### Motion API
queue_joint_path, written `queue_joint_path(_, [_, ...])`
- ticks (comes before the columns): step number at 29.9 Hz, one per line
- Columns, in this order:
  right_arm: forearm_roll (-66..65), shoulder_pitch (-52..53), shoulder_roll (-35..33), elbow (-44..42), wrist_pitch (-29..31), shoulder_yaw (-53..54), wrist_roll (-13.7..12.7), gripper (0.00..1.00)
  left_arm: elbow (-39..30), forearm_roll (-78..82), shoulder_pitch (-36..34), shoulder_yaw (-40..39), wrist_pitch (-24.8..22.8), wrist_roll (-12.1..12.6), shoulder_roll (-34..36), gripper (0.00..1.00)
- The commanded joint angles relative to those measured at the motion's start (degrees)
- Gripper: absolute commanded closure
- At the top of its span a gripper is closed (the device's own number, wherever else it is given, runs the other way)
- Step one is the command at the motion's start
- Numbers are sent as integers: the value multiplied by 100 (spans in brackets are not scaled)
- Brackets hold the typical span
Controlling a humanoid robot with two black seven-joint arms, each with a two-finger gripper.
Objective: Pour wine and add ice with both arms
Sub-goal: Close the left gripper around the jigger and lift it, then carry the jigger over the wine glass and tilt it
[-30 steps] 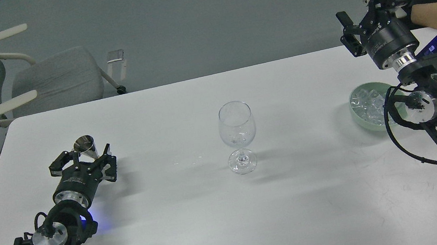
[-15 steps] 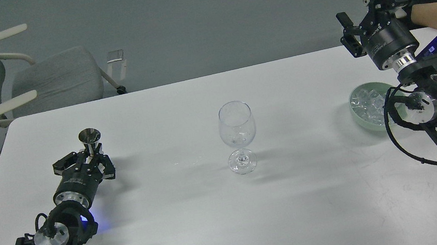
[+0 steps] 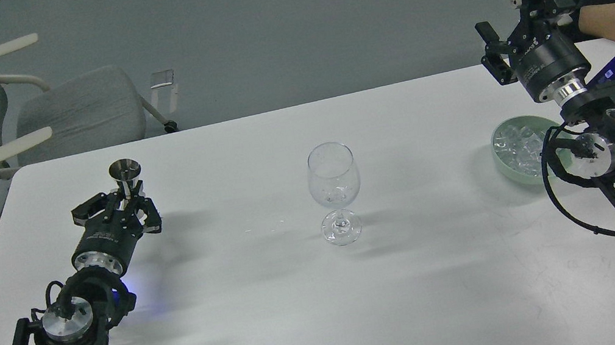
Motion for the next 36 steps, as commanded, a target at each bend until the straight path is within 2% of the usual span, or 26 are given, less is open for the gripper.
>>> queue_joint_path(1, [1,-5,3,-1,0,-1,0,0,-604,0,52,6,189,338,-13,95])
queue_joint_path(4, [1,-14,-5,-1,0,-1,0,0,-1000,9,96,50,356,488,-21,95])
queue_joint_path(8, [1,-31,-5,17,0,-1,0,0,-1597,9,123,480,620,612,66,95])
queue_joint_path(18, [10,-49,-5,52,0,-1,0,0,-2433,9,158,1104,1253,647,49,95])
queue_joint_path(25, [10,-136,-5,87,0,-1,0,0,-3180,17,518,1526,1605,761,40,95])
queue_joint_path(36, [10,-163,-5,131,0,-1,0,0,-3453,438,545,2097,2000,761,14,94])
